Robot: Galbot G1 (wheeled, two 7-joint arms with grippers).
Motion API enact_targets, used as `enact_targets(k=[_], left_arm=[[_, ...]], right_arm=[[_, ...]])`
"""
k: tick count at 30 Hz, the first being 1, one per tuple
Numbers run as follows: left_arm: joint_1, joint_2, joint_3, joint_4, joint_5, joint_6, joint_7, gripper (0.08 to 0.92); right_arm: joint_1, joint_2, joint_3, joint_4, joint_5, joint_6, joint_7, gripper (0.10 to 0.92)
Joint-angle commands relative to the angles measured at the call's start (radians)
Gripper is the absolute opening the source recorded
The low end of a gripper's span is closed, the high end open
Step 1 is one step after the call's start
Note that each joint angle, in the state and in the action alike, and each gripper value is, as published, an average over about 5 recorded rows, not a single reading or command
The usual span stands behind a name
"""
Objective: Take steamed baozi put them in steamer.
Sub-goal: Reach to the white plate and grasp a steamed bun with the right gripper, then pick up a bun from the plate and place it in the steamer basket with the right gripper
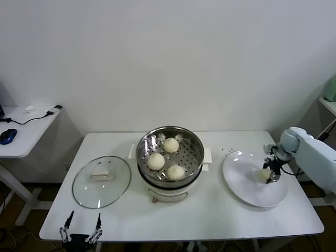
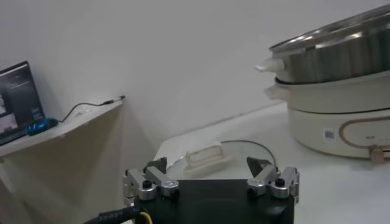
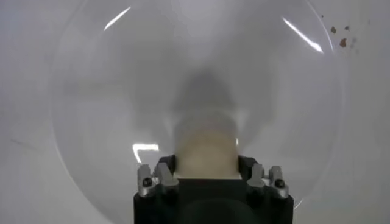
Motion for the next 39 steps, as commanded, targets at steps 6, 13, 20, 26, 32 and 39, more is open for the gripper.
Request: enact_targets(k=[6,13,20,26,32,39], left_arm=[[0.004,0.001,0.000,-0.002,0.000,-0.002,0.000,0.823],[0.008,0.001,0.003,-0.007,-0.001,-0.005,0.000,0.823],[0.014,0.003,0.020,-0.016,-0.004,-0.011,0.001,0.823],[0.012,0.010,0.032,-0.018,-0.016,-0.021,0.001,0.823],[0.005,0.019,0.044,-0.017,-0.031,-0.026,0.002,0.823],[-0.001,0.029,0.049,-0.008,-0.043,-0.034,0.006,0.823]], right_arm=[[0.027,0.005,-0.027,-0.012,0.056,-0.008,-0.018,0.584],[0.214,-0.016,-0.233,0.063,0.253,-0.062,-0.019,0.564],[0.597,0.085,-0.636,0.127,0.590,-0.135,-0.015,0.560],[0.806,0.224,-0.840,0.186,0.836,-0.199,0.013,0.560],[0.906,0.368,-0.947,0.273,1.051,-0.265,0.067,0.560],[0.925,0.498,-1.002,0.325,1.164,-0.296,0.136,0.556]])
